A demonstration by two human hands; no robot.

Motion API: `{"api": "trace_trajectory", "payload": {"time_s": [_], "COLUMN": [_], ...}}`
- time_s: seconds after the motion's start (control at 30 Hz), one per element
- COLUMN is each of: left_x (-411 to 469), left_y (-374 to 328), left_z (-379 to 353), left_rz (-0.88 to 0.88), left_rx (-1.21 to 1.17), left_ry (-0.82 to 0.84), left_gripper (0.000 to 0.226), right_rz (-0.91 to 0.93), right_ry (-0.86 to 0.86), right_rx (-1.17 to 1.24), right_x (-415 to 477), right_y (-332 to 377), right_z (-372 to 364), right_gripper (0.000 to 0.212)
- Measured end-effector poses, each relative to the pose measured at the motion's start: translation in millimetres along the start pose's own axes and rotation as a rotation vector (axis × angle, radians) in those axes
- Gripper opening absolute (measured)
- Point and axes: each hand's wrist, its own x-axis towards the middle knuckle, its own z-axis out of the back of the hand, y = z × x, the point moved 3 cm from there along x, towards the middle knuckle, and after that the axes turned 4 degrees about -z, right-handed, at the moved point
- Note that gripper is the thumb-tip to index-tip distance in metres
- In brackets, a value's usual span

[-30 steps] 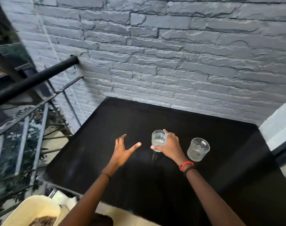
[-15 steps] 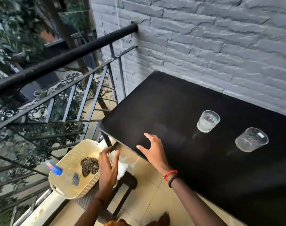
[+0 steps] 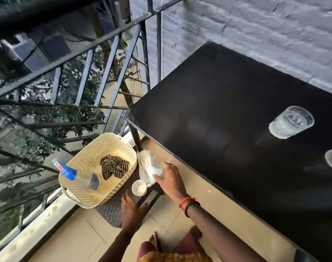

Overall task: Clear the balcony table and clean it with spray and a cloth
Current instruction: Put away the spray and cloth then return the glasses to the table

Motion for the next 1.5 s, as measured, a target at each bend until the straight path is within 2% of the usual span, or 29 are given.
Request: {"api": "trace_trajectory", "payload": {"time_s": [0.1, 0.23, 0.37, 0.47, 0.53, 0.77, 1.1, 1.23, 1.37, 1.5], "left_x": [27, 54, 77, 88, 88, 80, 51, 30, 14, -1], "left_y": [17, 22, 35, 42, 40, 40, 22, 11, 0, -17], "left_z": [-21, -42, -61, -67, -64, -53, -20, -3, 12, 36], "left_rz": [0.027, -0.014, -0.032, -0.102, -0.137, -0.145, -0.287, -0.332, -0.387, -0.332], "left_rx": [-0.036, -0.116, -0.140, -0.192, -0.260, -0.339, -0.384, -0.348, -0.299, -0.346], "left_ry": [0.030, -0.014, -0.118, -0.182, -0.195, -0.156, -0.148, -0.179, -0.176, -0.160], "left_gripper": [0.098, 0.099, 0.073, 0.057, 0.053, 0.056, 0.057, 0.073, 0.058, 0.061], "right_rz": [-0.086, -0.146, -0.180, -0.193, -0.205, -0.223, -0.252, -0.221, -0.177, -0.109], "right_ry": [0.037, 0.079, 0.104, 0.124, 0.111, 0.092, 0.092, 0.083, 0.070, -0.005], "right_rx": [-0.029, -0.084, -0.113, -0.115, -0.108, -0.170, -0.196, -0.223, -0.201, -0.138], "right_x": [26, 56, 83, 100, 107, 115, 92, 69, 46, 23], "right_y": [-17, -28, -25, -18, -15, -17, -14, -8, 7, 35], "right_z": [-28, -60, -90, -112, -121, -133, -117, -91, -63, -31], "right_gripper": [0.067, 0.084, 0.104, 0.108, 0.103, 0.060, 0.055, 0.054, 0.049, 0.051]}}
